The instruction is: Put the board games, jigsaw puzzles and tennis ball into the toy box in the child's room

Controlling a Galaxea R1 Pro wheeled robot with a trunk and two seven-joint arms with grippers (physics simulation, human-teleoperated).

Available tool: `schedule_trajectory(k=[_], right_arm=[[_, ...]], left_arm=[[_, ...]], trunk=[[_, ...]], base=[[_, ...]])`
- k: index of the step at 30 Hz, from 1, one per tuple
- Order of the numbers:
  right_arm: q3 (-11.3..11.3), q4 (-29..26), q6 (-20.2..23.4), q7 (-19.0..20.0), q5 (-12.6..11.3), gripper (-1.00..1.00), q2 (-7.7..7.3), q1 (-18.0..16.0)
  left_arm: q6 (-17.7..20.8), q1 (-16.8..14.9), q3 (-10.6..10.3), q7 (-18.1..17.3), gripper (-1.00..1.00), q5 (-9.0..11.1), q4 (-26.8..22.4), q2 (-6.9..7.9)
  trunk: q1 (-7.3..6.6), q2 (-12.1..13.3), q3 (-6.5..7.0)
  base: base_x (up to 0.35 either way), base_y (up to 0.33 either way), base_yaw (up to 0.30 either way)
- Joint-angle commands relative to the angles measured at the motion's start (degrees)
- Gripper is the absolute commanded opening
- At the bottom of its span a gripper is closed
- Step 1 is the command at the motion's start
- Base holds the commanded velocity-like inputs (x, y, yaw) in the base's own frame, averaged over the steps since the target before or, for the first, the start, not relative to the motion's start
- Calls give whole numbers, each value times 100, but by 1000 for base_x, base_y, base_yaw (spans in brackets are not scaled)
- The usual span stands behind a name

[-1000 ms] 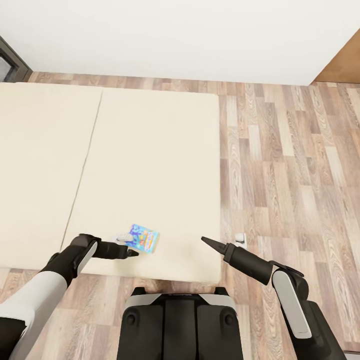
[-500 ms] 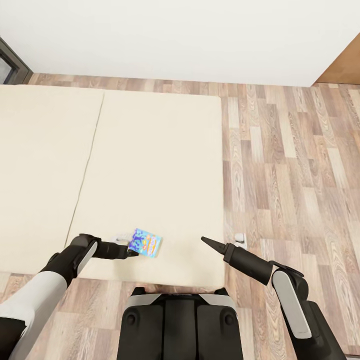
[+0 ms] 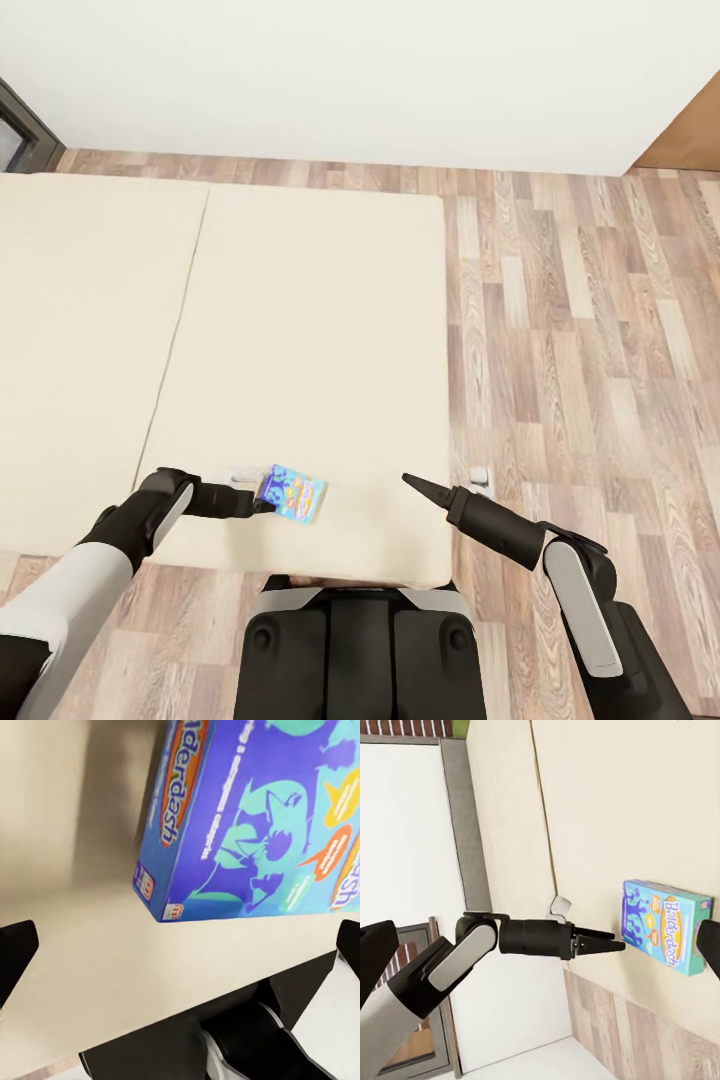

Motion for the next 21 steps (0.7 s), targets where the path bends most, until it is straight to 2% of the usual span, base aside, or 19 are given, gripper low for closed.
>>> schedule_trajectory(k=[1, 12, 21], right_arm=[[-7, -2, 33, 14, -3, 100, 2, -3], [-7, 5, 30, 14, 0, 100, 3, -3], [-3, 7, 25, 14, 5, 100, 4, -3]], left_arm=[[37, -3, -32, 20, 100, 59, -6, 4], [-235, -3, -55, 36, 100, 58, -6, -32], [-248, -3, -54, 387, 100, 59, -5, -50]], trunk=[[4, -9, -6], [4, -9, -6], [4, -9, -6]], base=[[46, 2, 0], [105, -30, 0], [9, -4, 0]])
